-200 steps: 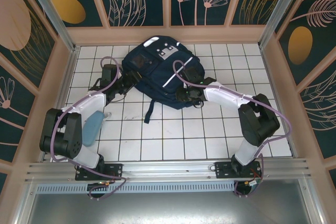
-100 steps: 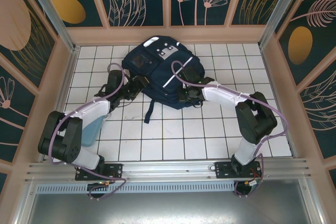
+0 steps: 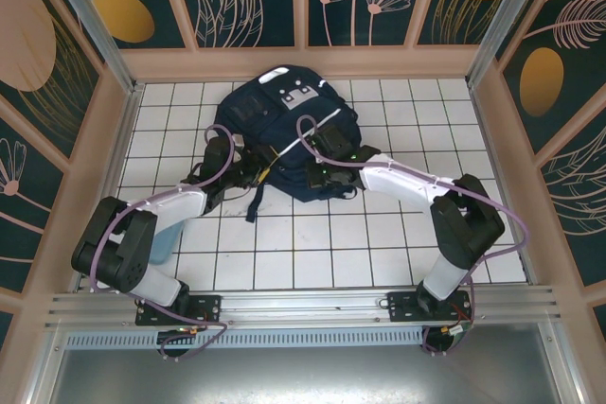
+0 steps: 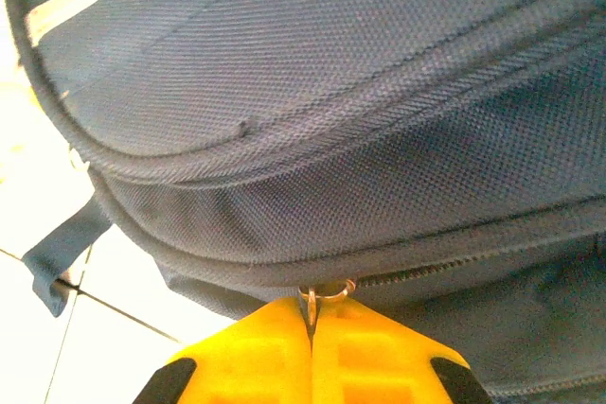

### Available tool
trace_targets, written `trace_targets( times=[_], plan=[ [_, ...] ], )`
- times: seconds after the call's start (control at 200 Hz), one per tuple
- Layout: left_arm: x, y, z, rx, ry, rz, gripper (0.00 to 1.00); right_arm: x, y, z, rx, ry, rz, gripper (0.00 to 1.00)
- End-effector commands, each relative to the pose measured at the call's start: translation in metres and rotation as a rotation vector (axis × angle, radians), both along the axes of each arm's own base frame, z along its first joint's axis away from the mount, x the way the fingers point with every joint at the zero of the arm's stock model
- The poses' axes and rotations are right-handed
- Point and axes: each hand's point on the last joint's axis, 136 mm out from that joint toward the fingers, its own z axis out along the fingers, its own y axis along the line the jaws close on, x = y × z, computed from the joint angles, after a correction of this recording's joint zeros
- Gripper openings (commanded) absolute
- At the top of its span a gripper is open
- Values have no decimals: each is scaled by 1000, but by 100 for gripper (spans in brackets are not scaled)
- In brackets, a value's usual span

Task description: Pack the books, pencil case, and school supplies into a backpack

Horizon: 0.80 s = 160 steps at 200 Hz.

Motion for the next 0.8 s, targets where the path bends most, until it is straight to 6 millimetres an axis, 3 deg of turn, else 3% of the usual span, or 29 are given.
trace_targets(
  times=[0.0,0.16,0.375,0.601,0.796],
  plan=[
    [-8,2,-8,-44,25,46,56,6,39,34,129,-65,64,0],
    [-18,4,-13,-73,33,52,55,7,61,33,150,-57,108,0],
    [-10,0,13,-118,-54,47,60,7,71,32,149,-51,137,0],
    [-3,-4,11,-156,-35,57,35,2,73,34,170,-38,153,0],
    [1,-1,7,-126,-21,82,28,3,70,33,153,-43,144,0]
  ],
)
